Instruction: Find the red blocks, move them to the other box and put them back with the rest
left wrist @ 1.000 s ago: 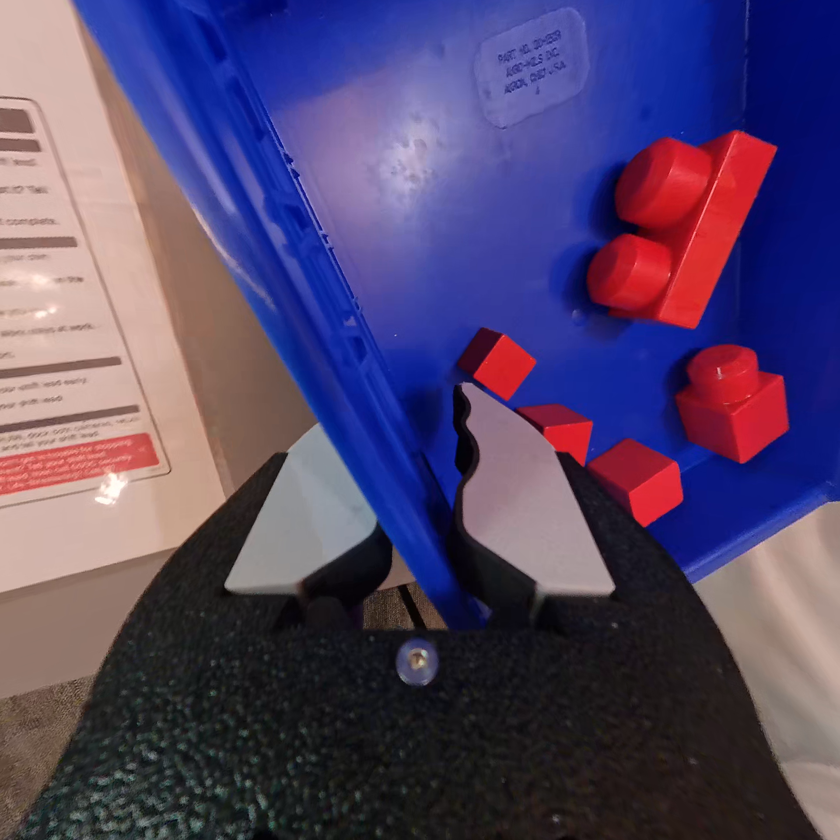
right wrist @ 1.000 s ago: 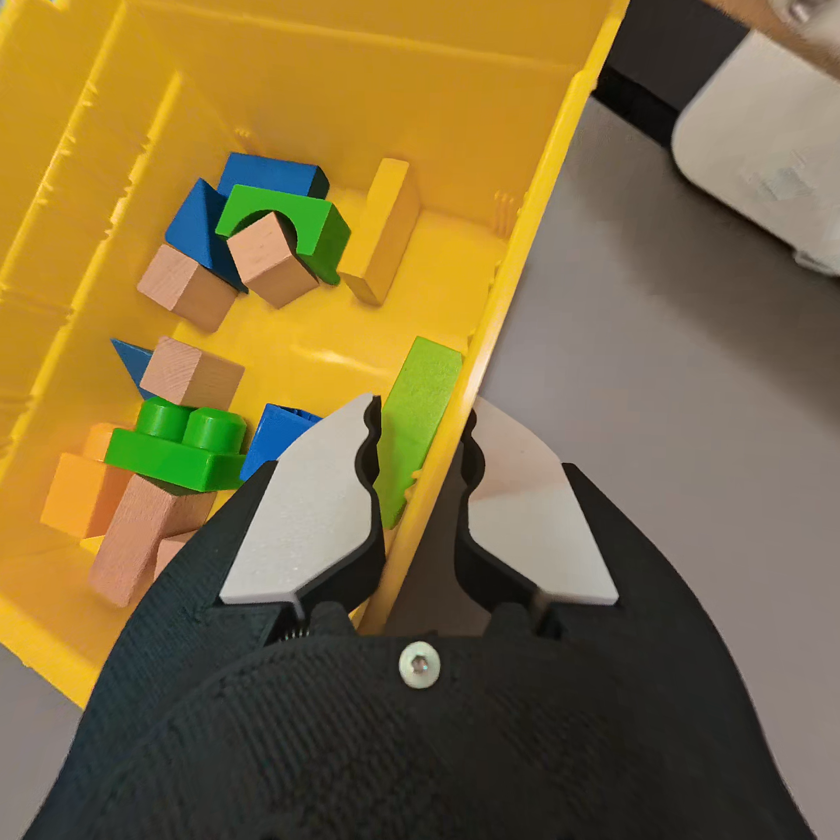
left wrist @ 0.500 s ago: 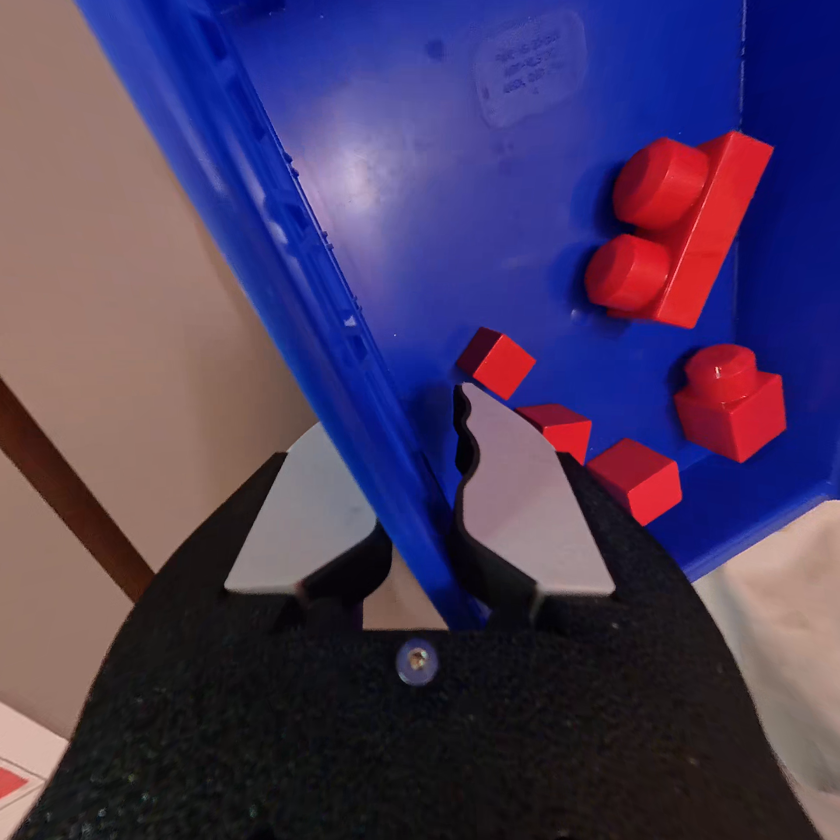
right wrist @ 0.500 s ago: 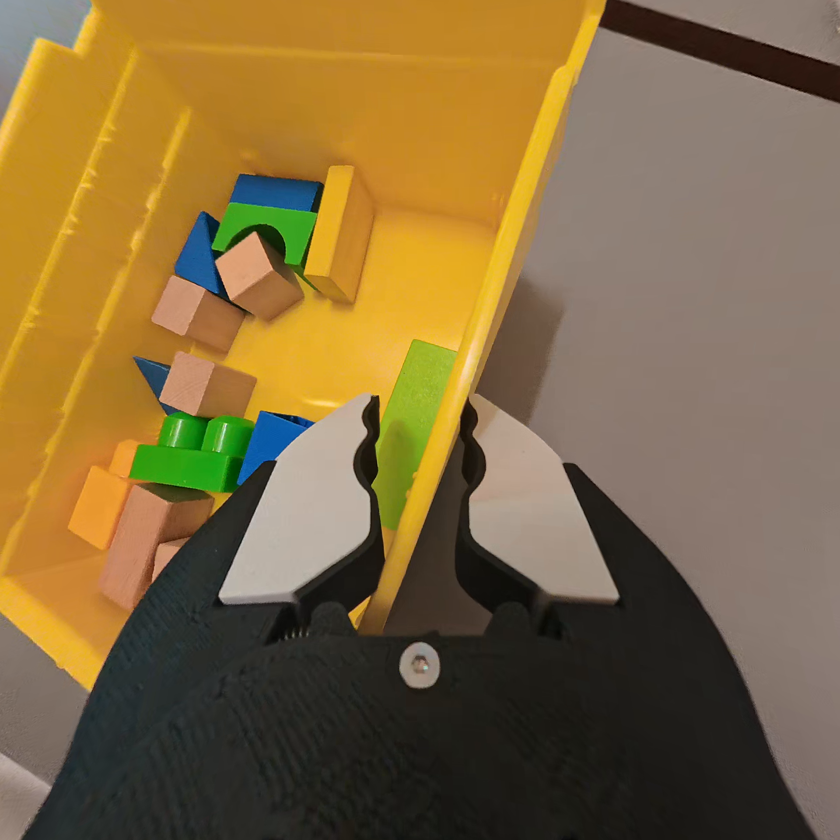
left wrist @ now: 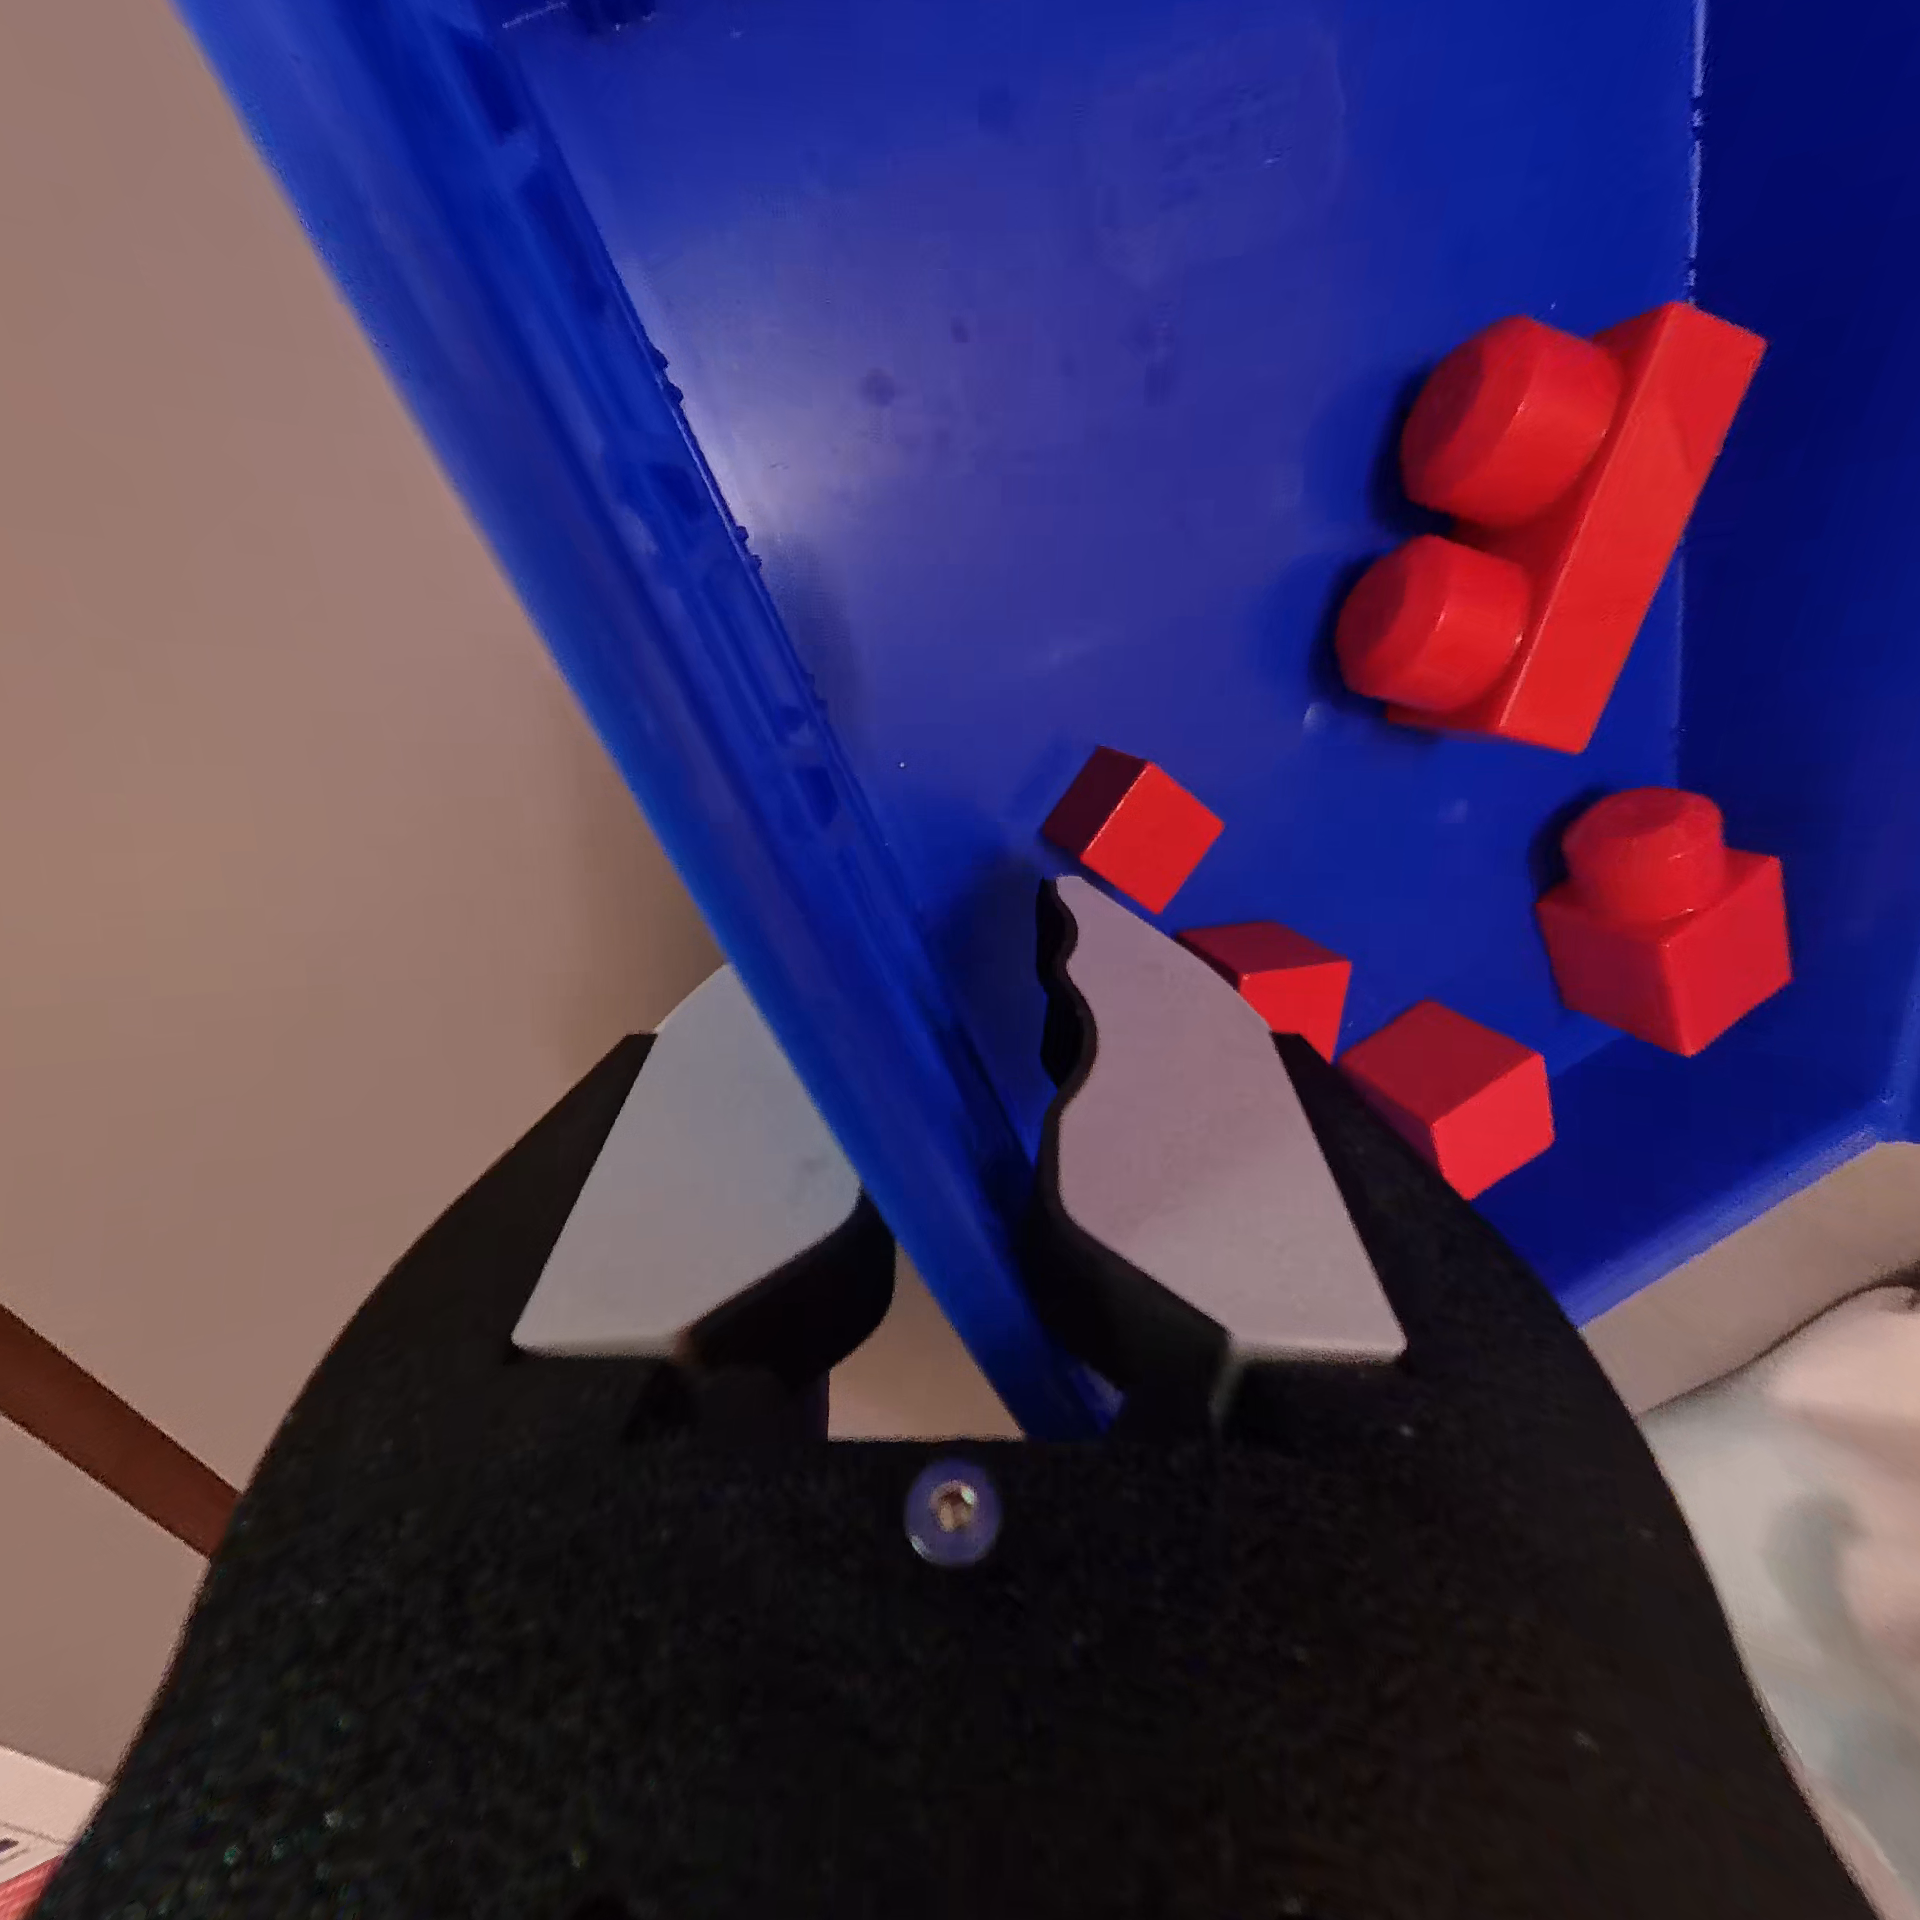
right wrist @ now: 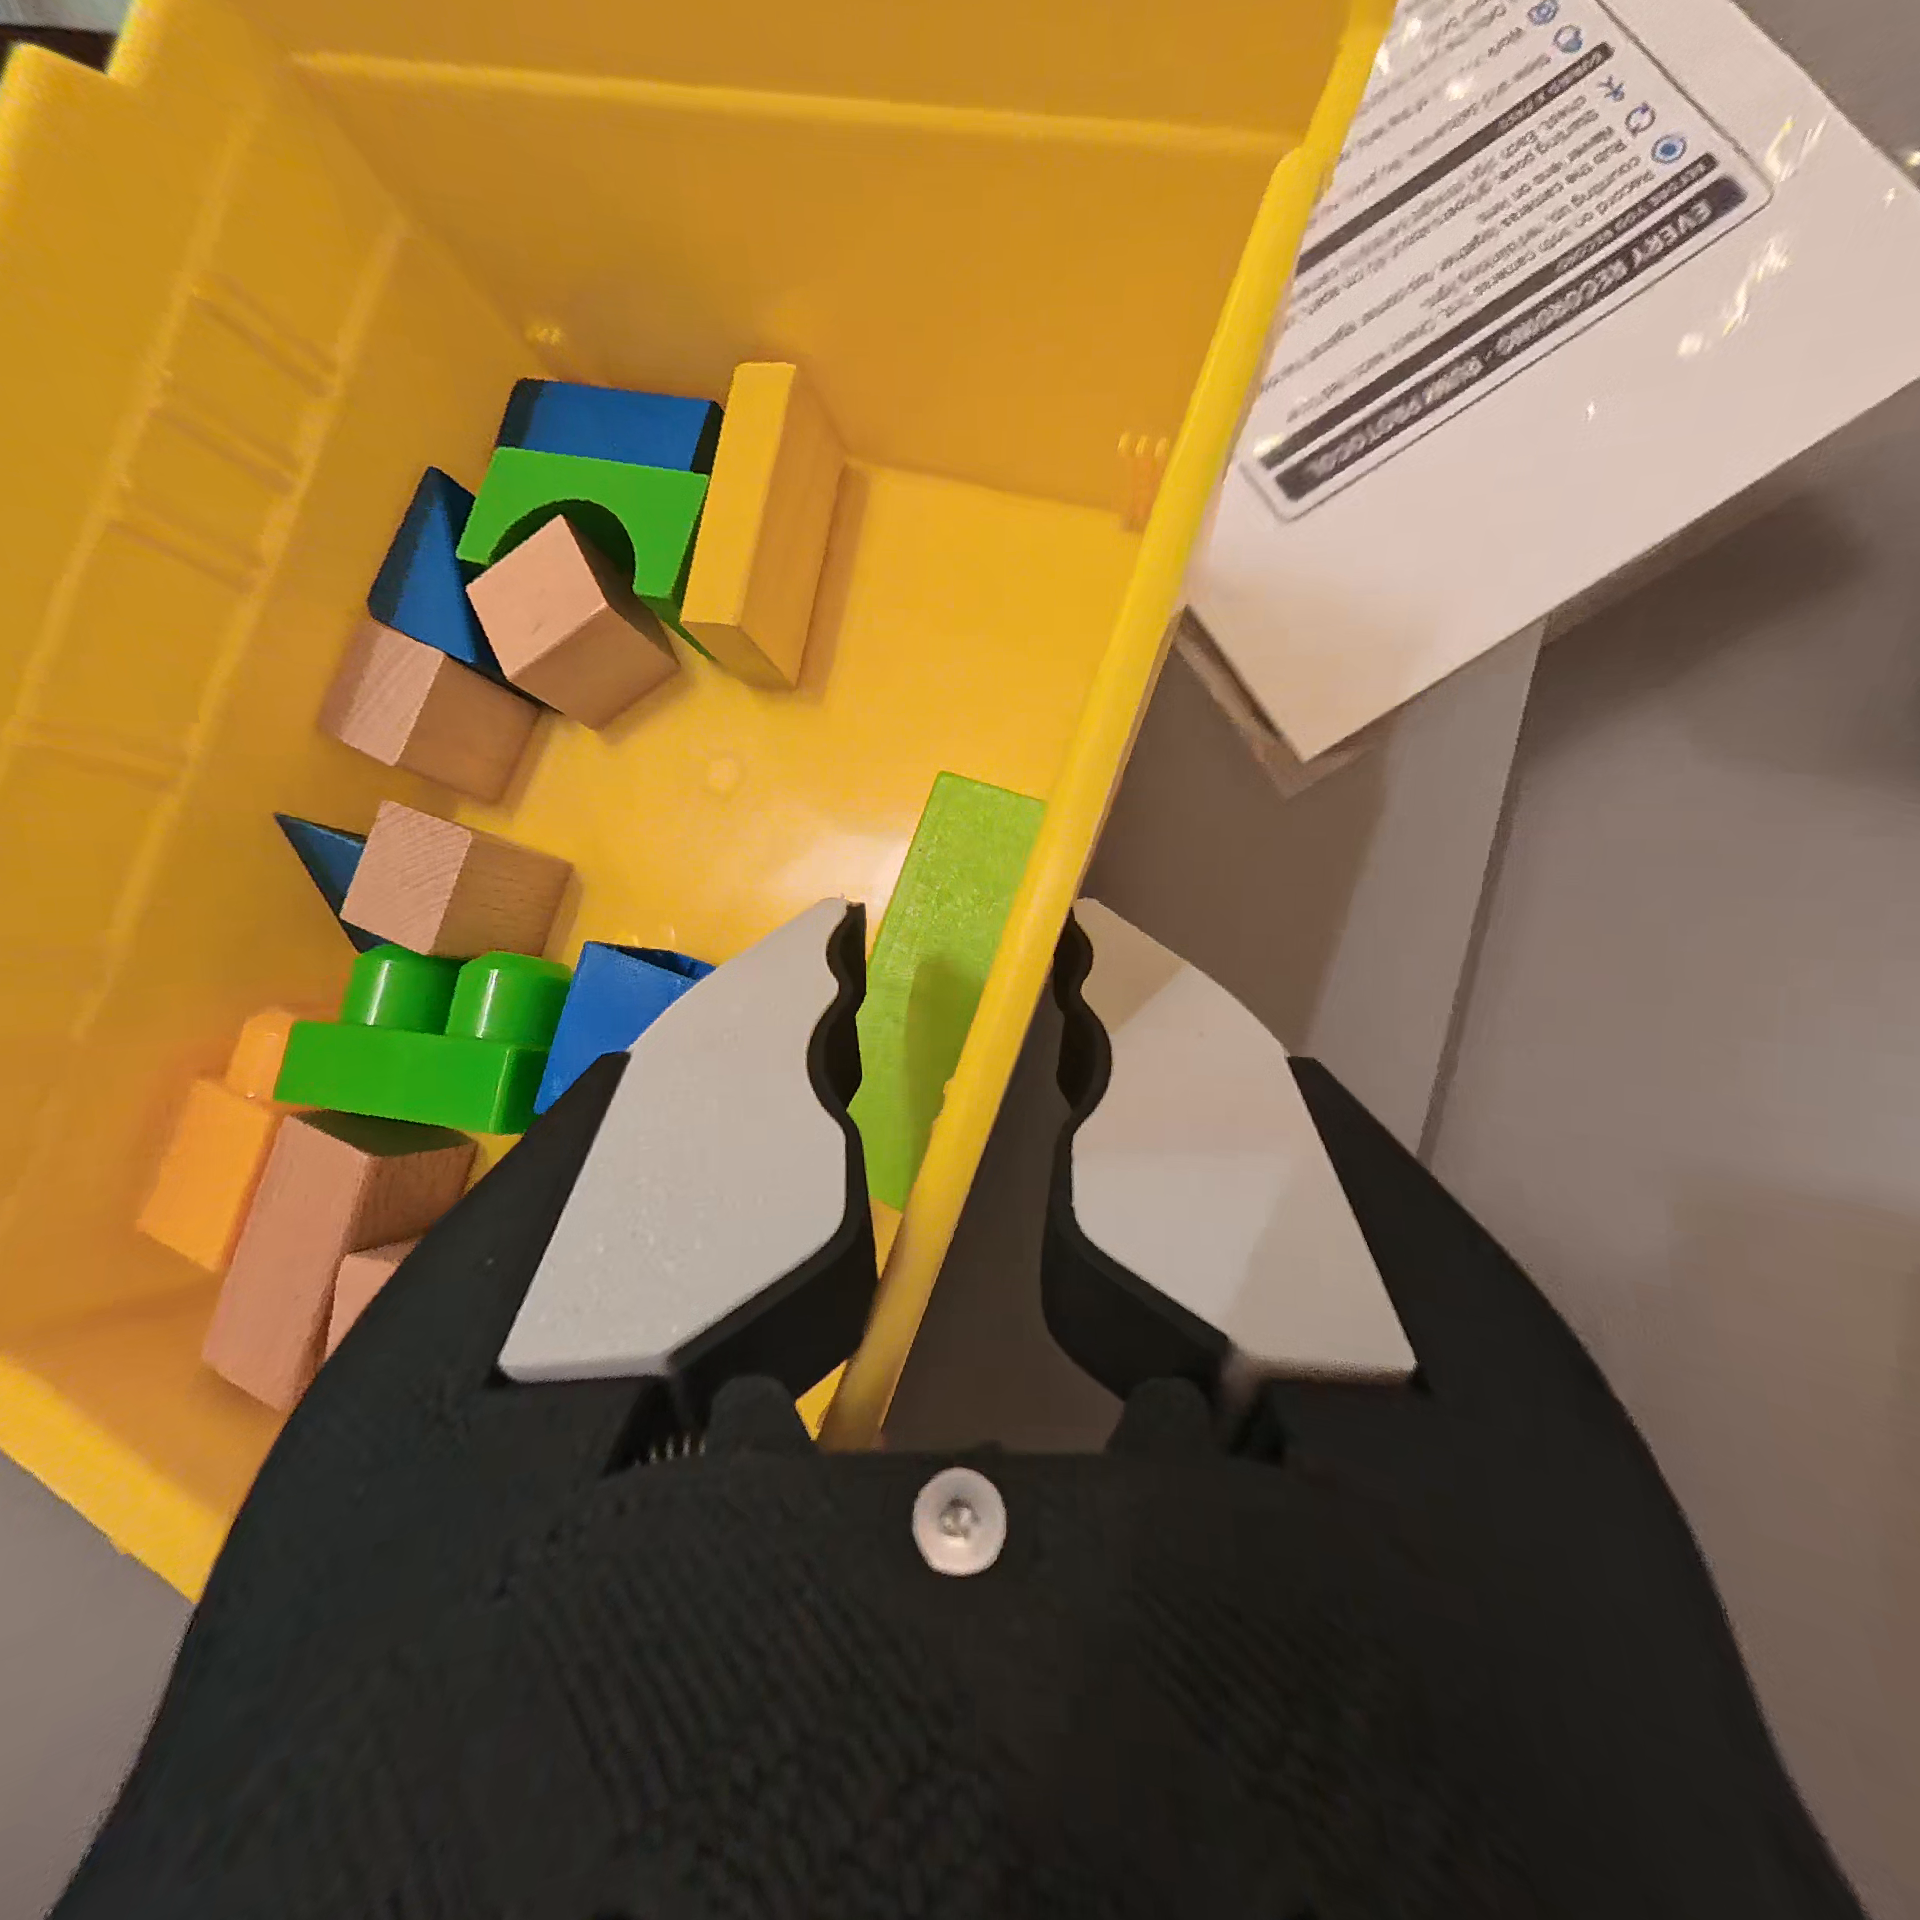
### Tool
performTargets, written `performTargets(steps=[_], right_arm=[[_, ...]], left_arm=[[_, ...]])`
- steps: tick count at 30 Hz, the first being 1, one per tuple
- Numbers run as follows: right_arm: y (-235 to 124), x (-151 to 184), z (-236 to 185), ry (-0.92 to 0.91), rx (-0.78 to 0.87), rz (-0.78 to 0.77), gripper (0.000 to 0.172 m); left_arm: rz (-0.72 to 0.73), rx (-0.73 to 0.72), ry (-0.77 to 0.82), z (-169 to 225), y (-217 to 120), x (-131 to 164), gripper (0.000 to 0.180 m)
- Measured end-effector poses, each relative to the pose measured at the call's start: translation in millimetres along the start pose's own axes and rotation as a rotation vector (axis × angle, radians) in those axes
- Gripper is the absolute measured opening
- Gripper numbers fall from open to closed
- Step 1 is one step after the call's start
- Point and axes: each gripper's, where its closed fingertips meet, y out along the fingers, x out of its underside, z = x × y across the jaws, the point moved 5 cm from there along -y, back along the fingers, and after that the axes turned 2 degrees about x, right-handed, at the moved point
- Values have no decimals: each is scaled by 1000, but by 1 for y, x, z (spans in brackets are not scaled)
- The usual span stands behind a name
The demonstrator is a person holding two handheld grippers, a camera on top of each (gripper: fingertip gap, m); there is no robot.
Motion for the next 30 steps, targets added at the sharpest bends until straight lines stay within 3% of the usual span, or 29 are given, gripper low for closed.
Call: performTargets(steps=[10, 16, 18, 22, 24, 27, 30], right_arm=[[36, -24, 29, 22, 8, 15, 34], [37, -25, 28, -16, 25, 11, 35], [33, -25, 29, -24, 44, 26, 43], [10, -30, 37, -50, 122, 67, 60], [-11, -37, 37, -88, 179, 109, 79], [-53, -53, 27, -146, 262, 267, 88], [-96, -62, -10, -155, 235, 478, 92]], left_arm=[[50, -1, -36, -28, 9, -29, 26], [57, 18, -25, -38, 9, -44, 28], [66, -4, -10, -40, 9, -45, 32], [101, -200, 28, -47, 1, -48, 61], [133, -269, 67, -42, -11, -49, 61], [195, -405, 142, -31, -36, -48, 58], [302, -516, 192, -9, -62, -44, 52]])
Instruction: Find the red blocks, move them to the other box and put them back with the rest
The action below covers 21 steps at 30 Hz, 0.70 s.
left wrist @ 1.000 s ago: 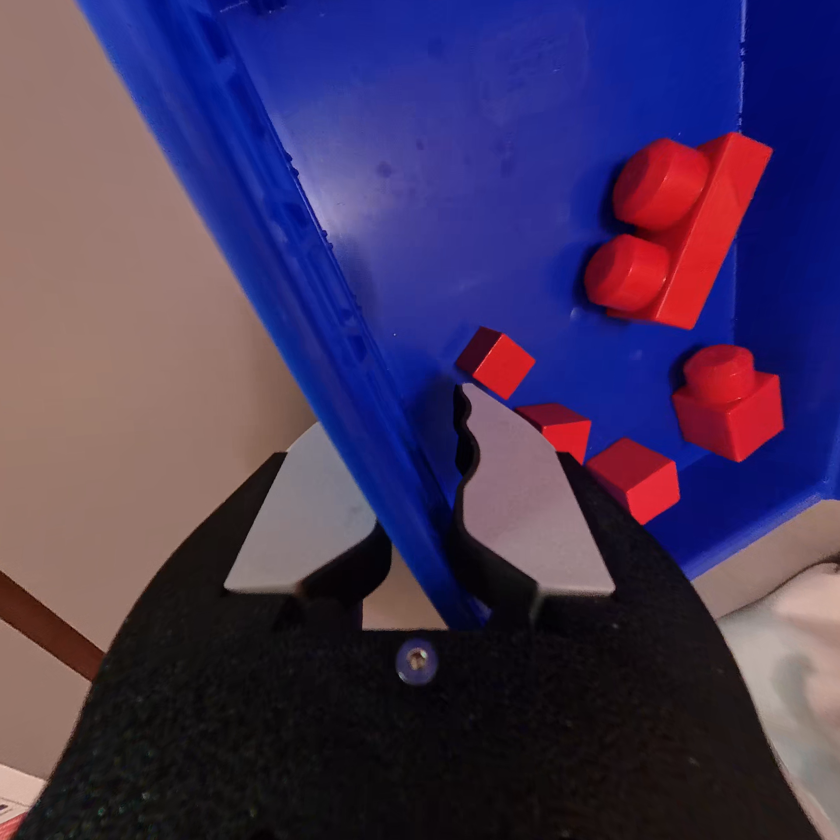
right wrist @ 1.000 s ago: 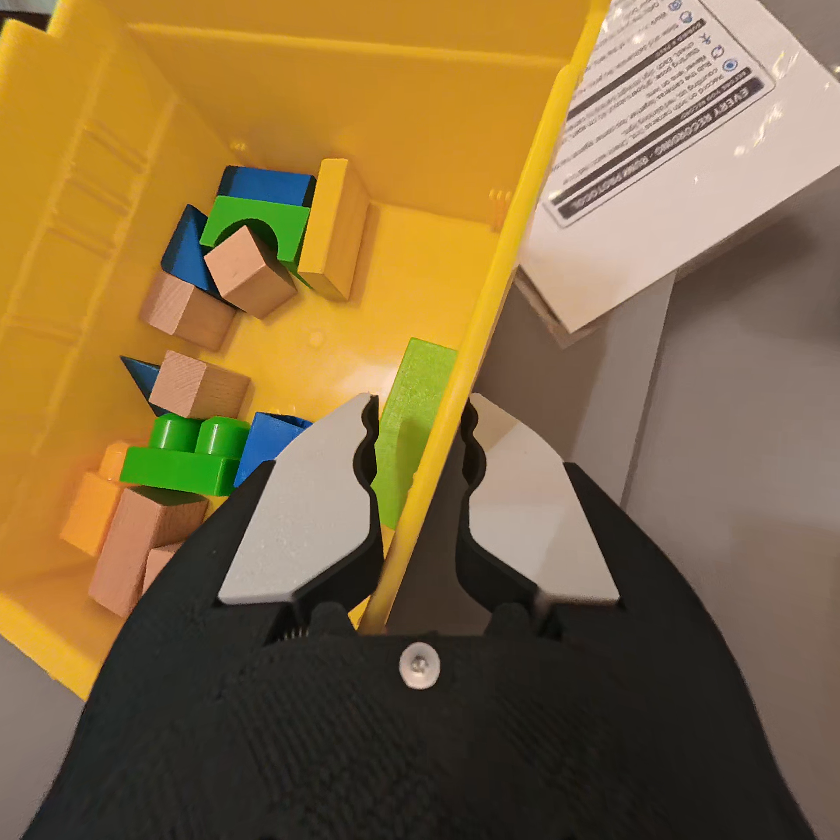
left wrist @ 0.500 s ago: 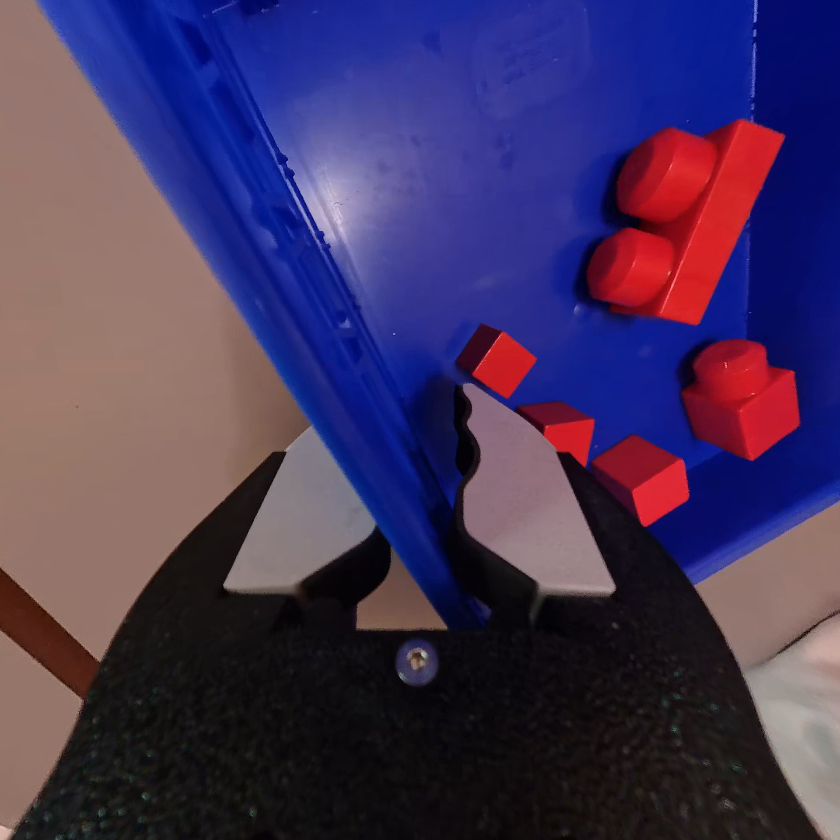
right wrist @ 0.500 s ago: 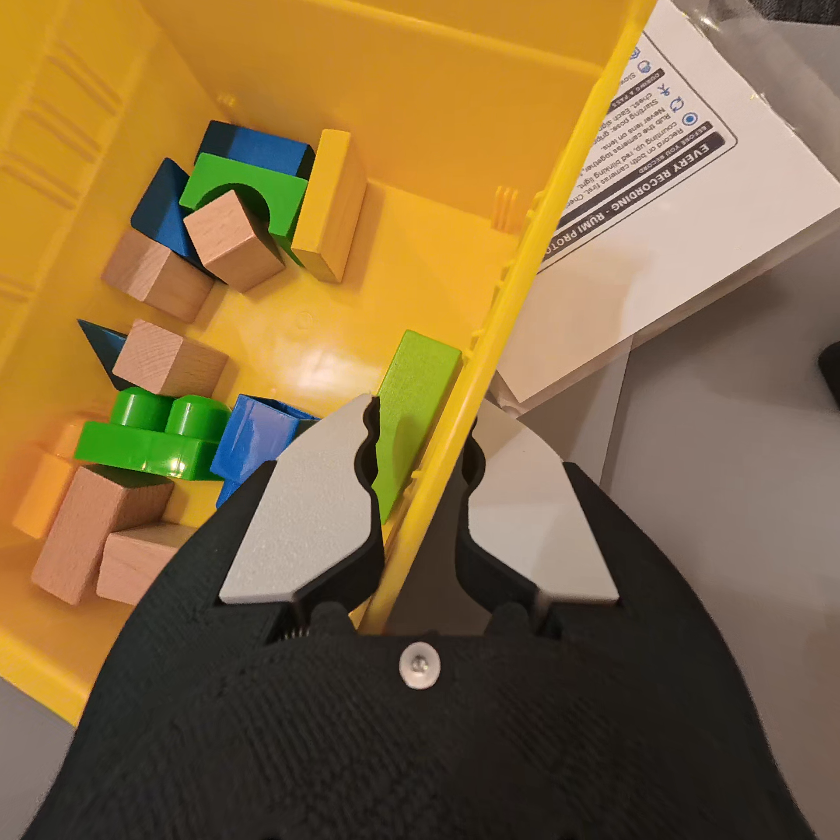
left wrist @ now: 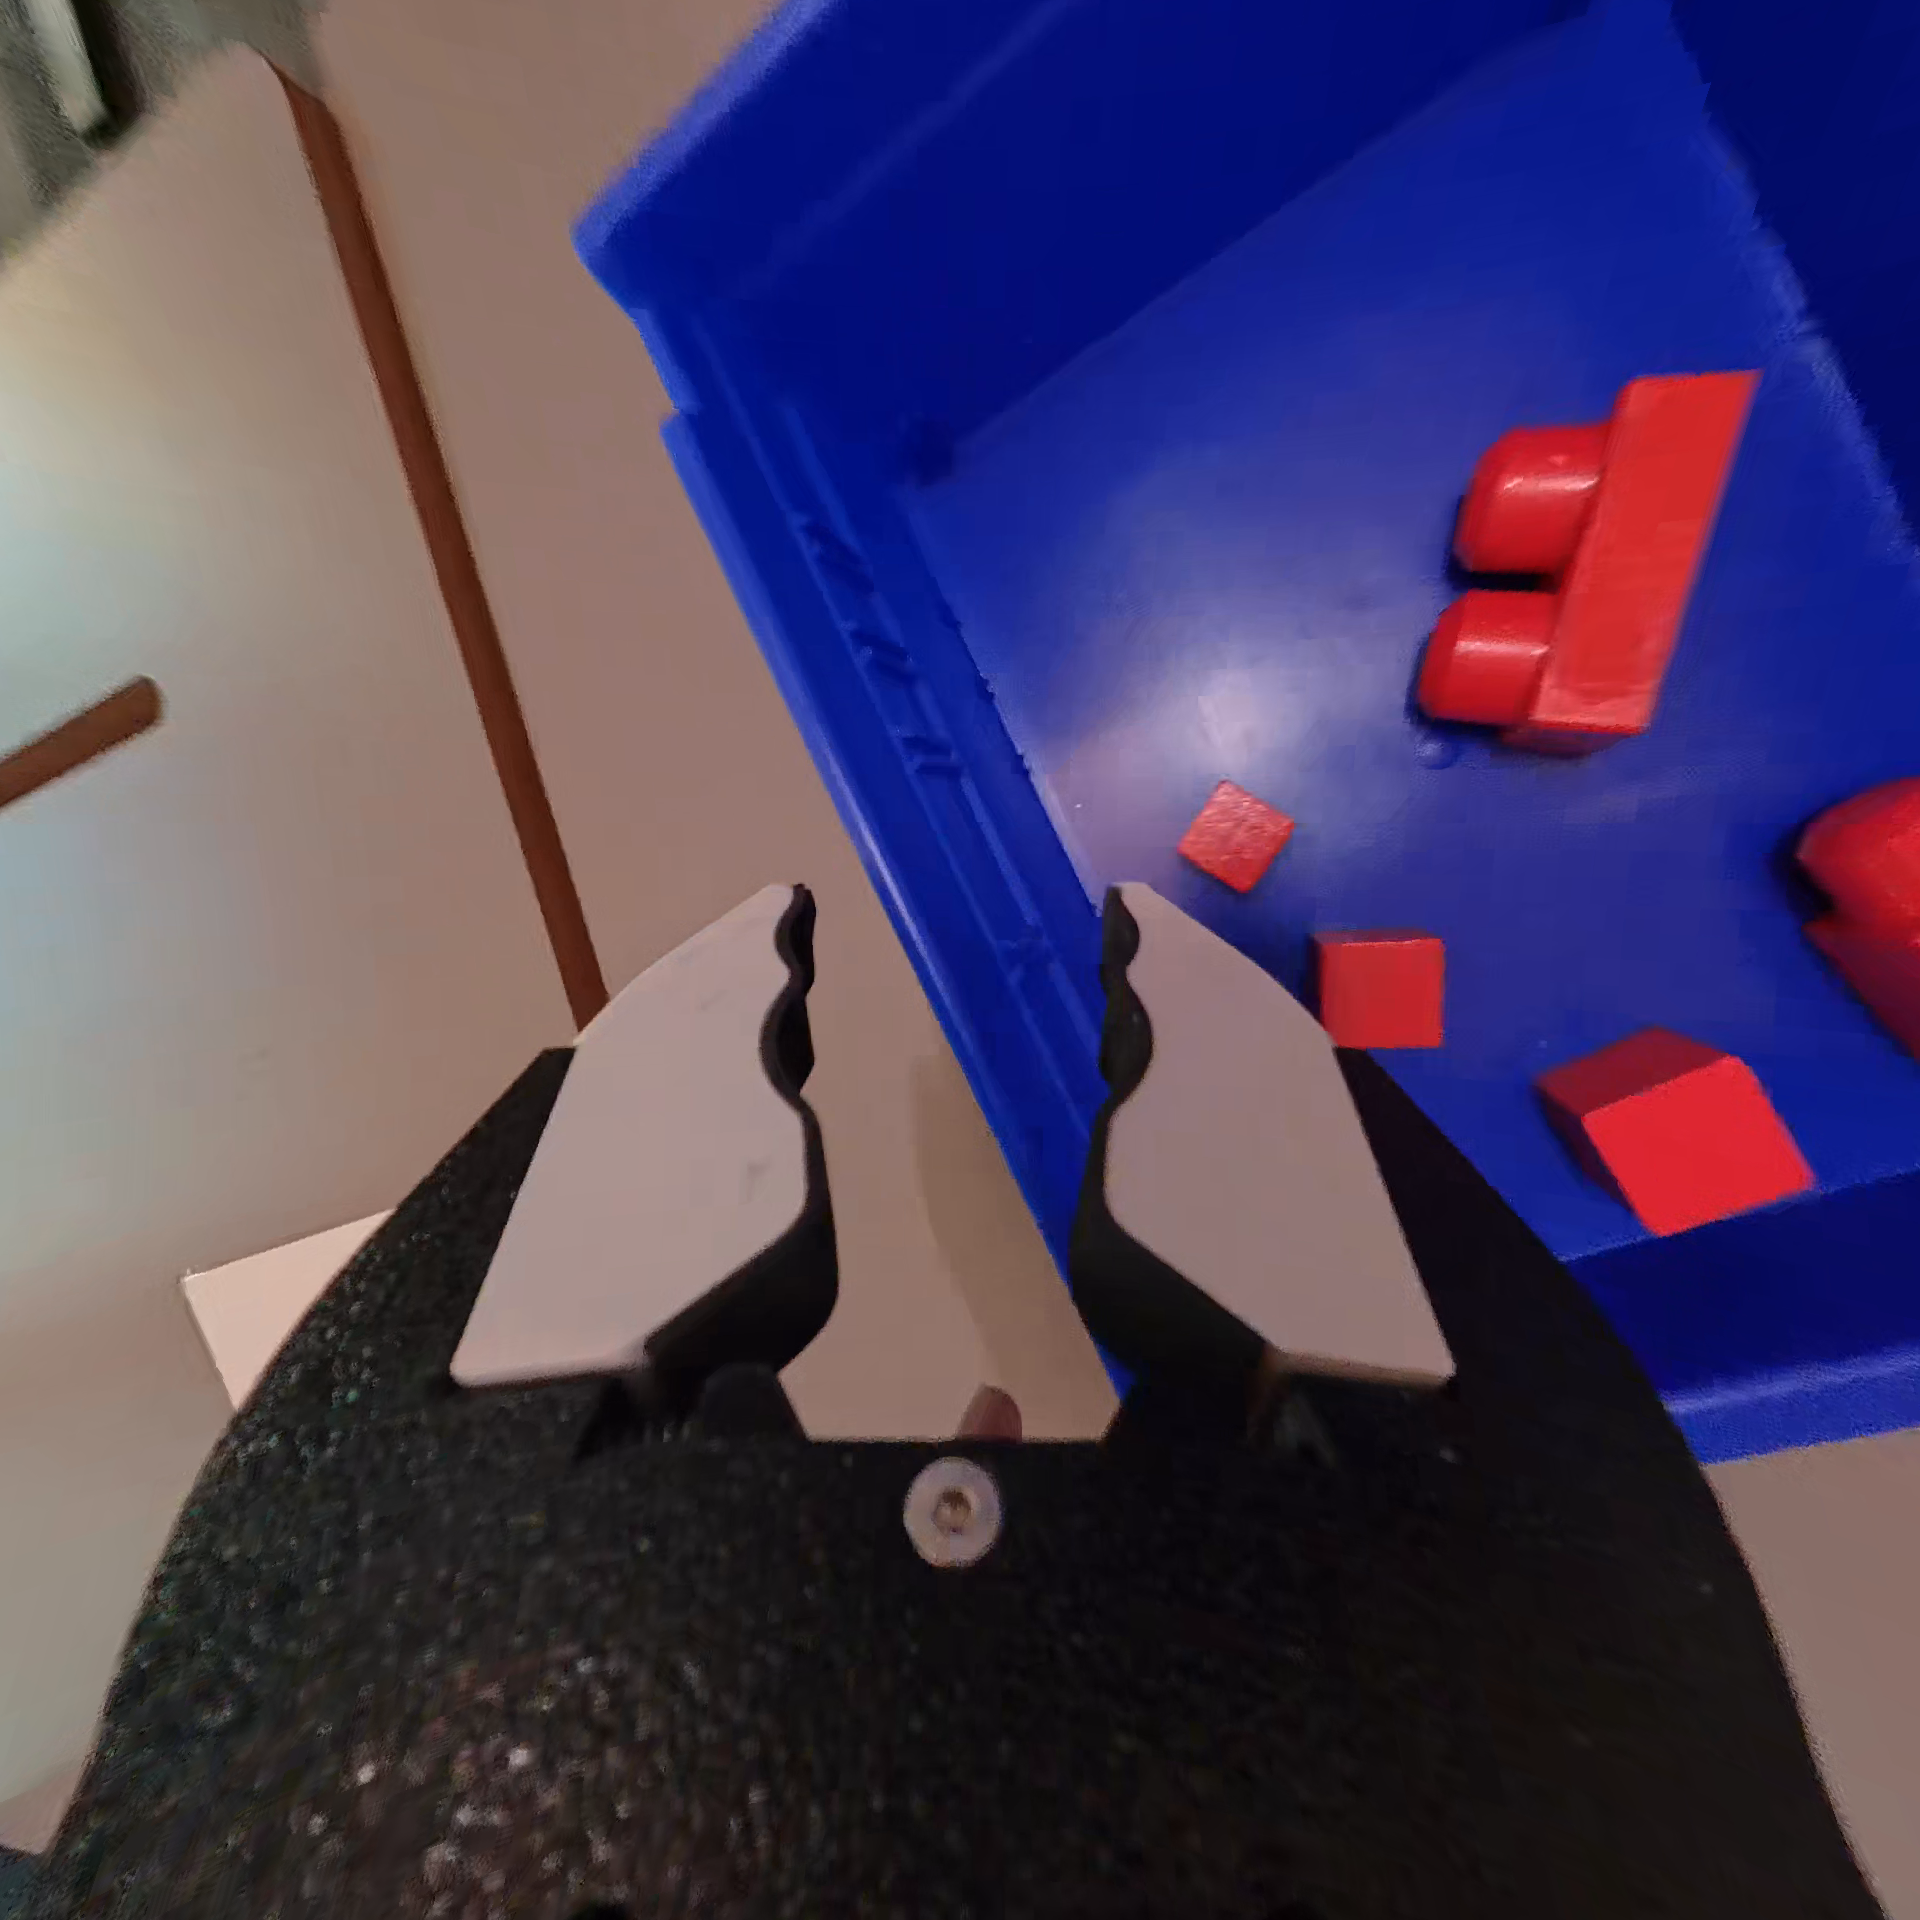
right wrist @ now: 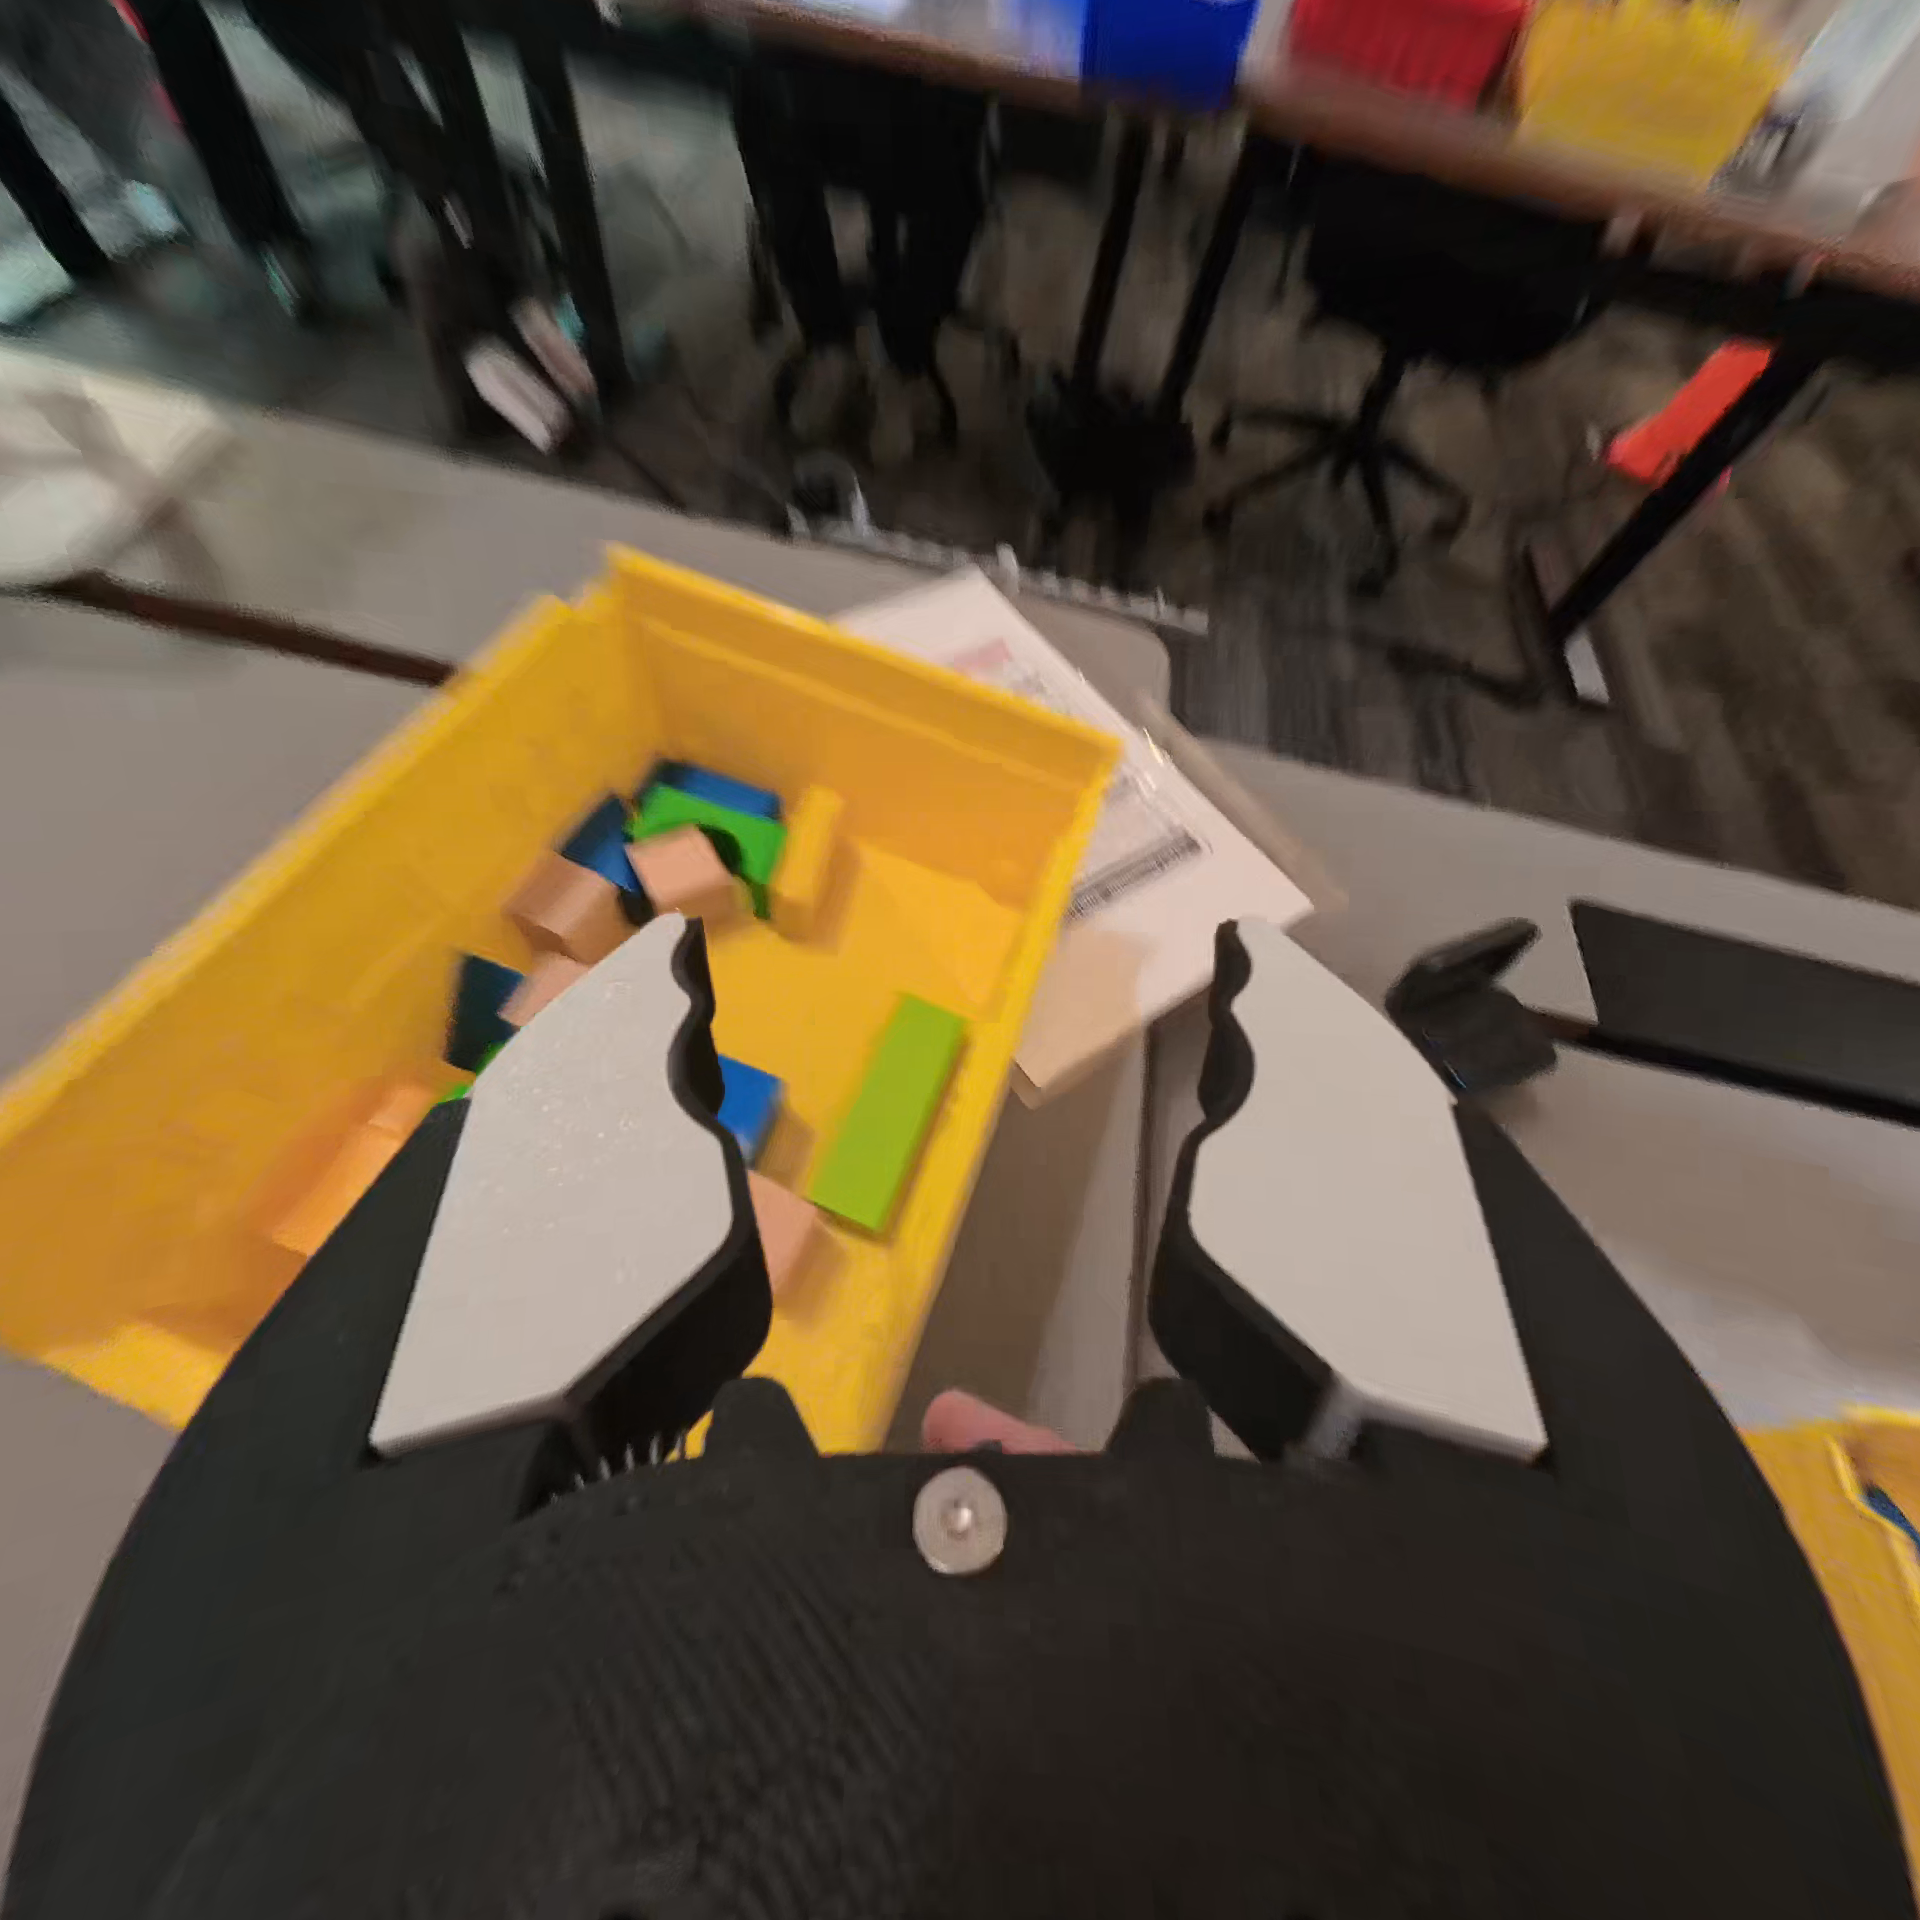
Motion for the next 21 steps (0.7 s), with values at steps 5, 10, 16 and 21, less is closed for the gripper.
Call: performTargets(steps=[5, 10, 16, 21], right_arm=[[-55, -15, -100, 75, -131, 283, 92], [-70, 10, -210, 222, -266, 445, 91], [-75, 30, -301, 255, -360, 458, 94], [-91, 27, -334, 195, -356, 537, 92]], left_arm=[[228, 257, -58, 68, -54, -2, 54], [351, 366, -309, 114, -70, 16, 59], [481, 278, -523, 140, -80, 38, 53], [576, 179, -468, 174, -94, 50, 53]])
